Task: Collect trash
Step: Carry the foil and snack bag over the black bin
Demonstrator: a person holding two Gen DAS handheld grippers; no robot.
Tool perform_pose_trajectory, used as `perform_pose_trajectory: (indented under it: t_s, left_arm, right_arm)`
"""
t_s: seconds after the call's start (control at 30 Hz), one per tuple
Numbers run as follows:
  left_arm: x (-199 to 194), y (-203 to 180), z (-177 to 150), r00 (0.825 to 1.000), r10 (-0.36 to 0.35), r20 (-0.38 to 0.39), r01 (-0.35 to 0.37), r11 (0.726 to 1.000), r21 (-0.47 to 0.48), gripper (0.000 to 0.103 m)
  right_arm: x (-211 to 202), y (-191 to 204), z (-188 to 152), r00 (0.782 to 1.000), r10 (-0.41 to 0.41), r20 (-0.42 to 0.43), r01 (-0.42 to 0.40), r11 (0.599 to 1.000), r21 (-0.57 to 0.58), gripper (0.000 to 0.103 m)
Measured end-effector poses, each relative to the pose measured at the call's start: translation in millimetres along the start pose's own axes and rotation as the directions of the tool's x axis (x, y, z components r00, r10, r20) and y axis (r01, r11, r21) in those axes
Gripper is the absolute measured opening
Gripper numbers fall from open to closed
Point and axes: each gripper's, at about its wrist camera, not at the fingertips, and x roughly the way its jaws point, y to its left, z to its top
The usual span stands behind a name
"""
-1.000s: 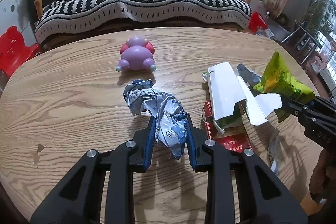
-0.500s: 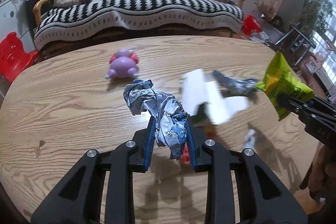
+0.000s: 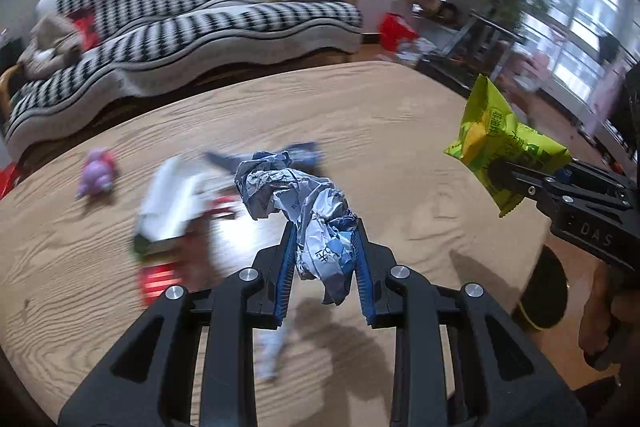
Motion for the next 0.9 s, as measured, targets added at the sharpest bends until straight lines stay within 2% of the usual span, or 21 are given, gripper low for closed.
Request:
perform_pose_trajectory:
  t_s: [0.2, 0.37, 0.5, 0.7, 0.8, 0.9]
  left_arm:
    - [13, -77, 4, 0.995, -0.099, -0.012, 0.100, 0.992, 0.077, 0.027]
    - [22, -153, 1, 0.978, -0.205, -0.029, 0.207, 0.966, 0.158, 0.027]
    - [36, -211, -8, 0.957, -0.281, -0.075, 0.291, 0.933, 0.214, 0.027]
    - [58, -290, -27, 0.912, -0.378, -0.160, 0.410, 0.867, 0.283, 0.027]
    - [69, -317, -36, 0.887, -0.415, -0.200, 0.459, 0.835, 0.304, 0.027]
    - [82, -338, -45, 0.874, -0.424, -0.239, 0.483, 0.814, 0.324, 0.027]
  right_arm:
    - [-44, -67, -28, 0.996, -0.088, 0.017, 0.086, 0.991, 0.100, 0.036]
    - [-79, -132, -61, 0.983, -0.181, 0.004, 0.177, 0.962, 0.207, 0.036]
    - [-102, -179, -87, 0.969, -0.247, -0.019, 0.242, 0.924, 0.295, 0.036]
    - [-132, -238, -128, 0.933, -0.349, -0.088, 0.354, 0.844, 0.402, 0.036]
    - [-135, -256, -146, 0.918, -0.371, -0.140, 0.394, 0.812, 0.431, 0.036]
    - [-137, -281, -167, 0.915, -0.347, -0.206, 0.403, 0.765, 0.502, 0.036]
